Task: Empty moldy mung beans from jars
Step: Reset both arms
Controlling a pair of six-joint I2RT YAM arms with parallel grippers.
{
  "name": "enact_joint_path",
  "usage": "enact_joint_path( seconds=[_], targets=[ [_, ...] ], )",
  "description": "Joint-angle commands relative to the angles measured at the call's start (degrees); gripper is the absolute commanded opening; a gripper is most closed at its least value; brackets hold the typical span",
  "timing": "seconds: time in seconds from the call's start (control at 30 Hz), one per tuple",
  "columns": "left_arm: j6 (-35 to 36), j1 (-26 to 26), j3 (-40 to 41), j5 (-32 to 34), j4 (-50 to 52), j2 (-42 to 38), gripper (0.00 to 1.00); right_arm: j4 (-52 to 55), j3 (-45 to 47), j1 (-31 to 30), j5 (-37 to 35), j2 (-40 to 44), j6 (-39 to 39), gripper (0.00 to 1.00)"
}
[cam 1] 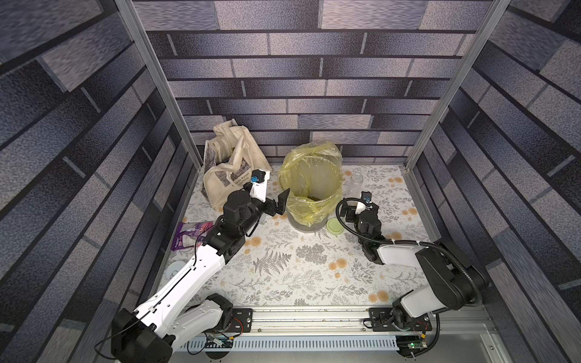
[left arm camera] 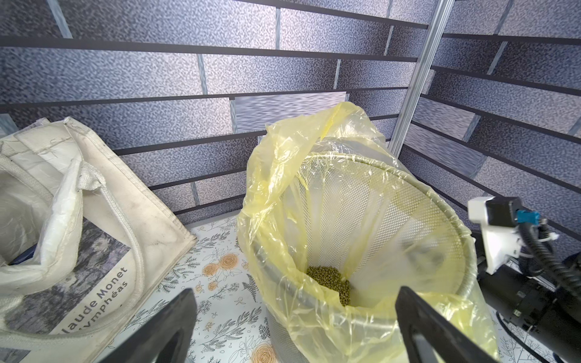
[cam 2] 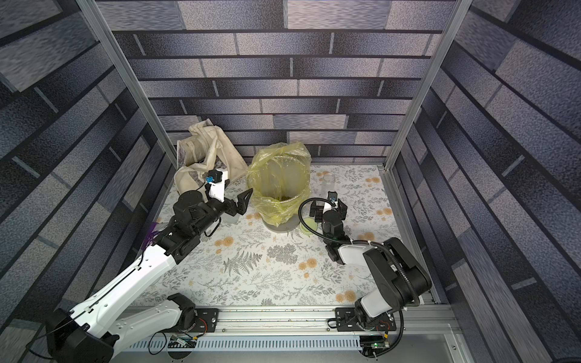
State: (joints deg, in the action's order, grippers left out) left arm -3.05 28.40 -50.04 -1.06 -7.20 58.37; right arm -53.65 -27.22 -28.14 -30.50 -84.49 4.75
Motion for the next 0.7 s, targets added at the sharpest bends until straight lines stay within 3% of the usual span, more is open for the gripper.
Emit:
enact_joint_path(
  seconds=[0.0,0.17,0.33,0.53,0.67],
  targets=[
    [2.08,-0.40,1.52,3.06,0.83,-2.80,1.00,4.25,1.91,-0.38,-2.41,5.85,-3.54,1.00],
    [4.32,-0.37,5.94,11.78,-2.15,-5.94,1.00,6.39,6.53,-0.31,-8.64,15.20,-9.86,1.00],
    [5.42,-0.54,9.81,14.83,-7.03,-6.41,1.00,9.63,10.30,1.53,-9.21,23.90,-13.14,1.00],
    [9.15,-1.77,13.27,19.15,-9.41,-3.45,1.00,9.66,15.93,9.44,-8.24,29.78,-11.18,1.00],
    [7.89,-3.52,18.84,20.35,-14.32,-4.58,1.00,6.75,18.12,15.24,-6.29,26.19,-8.97,1.00]
  ],
)
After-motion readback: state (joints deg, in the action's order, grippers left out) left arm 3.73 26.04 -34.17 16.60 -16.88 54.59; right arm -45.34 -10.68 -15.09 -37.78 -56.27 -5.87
